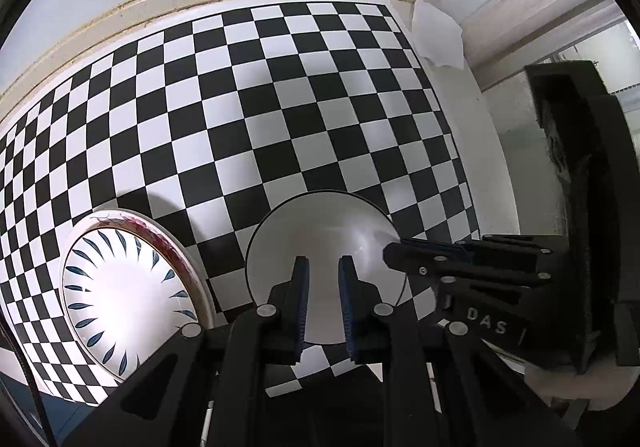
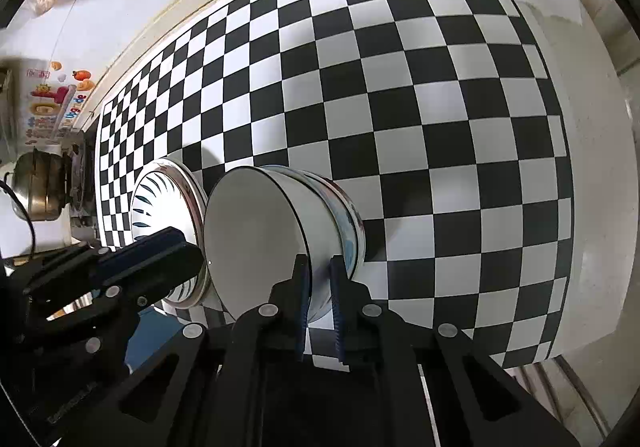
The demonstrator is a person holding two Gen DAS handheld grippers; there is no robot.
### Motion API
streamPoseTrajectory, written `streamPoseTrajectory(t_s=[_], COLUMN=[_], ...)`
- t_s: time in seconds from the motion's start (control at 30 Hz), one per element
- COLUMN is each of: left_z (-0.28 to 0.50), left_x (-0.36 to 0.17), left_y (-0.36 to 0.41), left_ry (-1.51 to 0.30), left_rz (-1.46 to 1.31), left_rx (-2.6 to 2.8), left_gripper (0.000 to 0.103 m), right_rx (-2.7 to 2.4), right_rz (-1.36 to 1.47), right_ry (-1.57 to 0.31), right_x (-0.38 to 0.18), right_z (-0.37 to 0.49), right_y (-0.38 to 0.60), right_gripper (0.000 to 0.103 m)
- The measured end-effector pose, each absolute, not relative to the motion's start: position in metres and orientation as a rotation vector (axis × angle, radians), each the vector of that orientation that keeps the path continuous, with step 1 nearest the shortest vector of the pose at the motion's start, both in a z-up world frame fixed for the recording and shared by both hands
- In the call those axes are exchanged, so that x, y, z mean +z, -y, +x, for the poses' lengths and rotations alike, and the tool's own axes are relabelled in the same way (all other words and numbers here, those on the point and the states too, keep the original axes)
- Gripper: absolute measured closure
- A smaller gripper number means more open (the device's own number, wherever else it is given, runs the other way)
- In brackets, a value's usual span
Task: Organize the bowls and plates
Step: 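Nest the bowls into the black-rimmed bowl and grip all rims, then lower the bowl stack onto the cloth, open both grippers and lift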
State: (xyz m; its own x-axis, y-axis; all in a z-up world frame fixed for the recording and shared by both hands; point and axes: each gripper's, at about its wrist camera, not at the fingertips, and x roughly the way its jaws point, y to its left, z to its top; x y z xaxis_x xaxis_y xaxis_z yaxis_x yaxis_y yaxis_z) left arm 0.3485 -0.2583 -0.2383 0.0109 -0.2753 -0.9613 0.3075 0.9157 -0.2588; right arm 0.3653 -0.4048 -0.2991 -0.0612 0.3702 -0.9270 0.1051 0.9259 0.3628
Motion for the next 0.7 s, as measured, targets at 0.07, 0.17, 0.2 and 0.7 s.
streamPoseTrajectory(t_s=[0.07, 0.17, 0.2, 0.7], left_z=[0.35, 0.35, 0.35, 0.344], left_x=[-0.241, -0.244, -0.245, -0.241], left_y=[0.257, 0.255, 0.253, 0.237], left_ry=[-1.492, -1.489, -1.484, -1.45], left_rz=[0.035, 0.043, 0.05, 0.099], left_rx=[-0.443, -0.423, -0.412, -0.295], left_gripper=[0.09, 0.09, 0.09, 0.086], right_rx=[0.227, 0.221, 0.218, 0.173], right_rz=[0.374, 0.379, 0.382, 0.416], right_ry=[-1.631, -1.625, -1.625, -1.602], right_x=[-0.3, -0.302, -0.303, -0.314], right_z=[0.365, 0.364, 0.363, 0.353], right_y=[0.406, 0.407, 0.407, 0.409], right_gripper=[0.092, 0.092, 0.092, 0.092])
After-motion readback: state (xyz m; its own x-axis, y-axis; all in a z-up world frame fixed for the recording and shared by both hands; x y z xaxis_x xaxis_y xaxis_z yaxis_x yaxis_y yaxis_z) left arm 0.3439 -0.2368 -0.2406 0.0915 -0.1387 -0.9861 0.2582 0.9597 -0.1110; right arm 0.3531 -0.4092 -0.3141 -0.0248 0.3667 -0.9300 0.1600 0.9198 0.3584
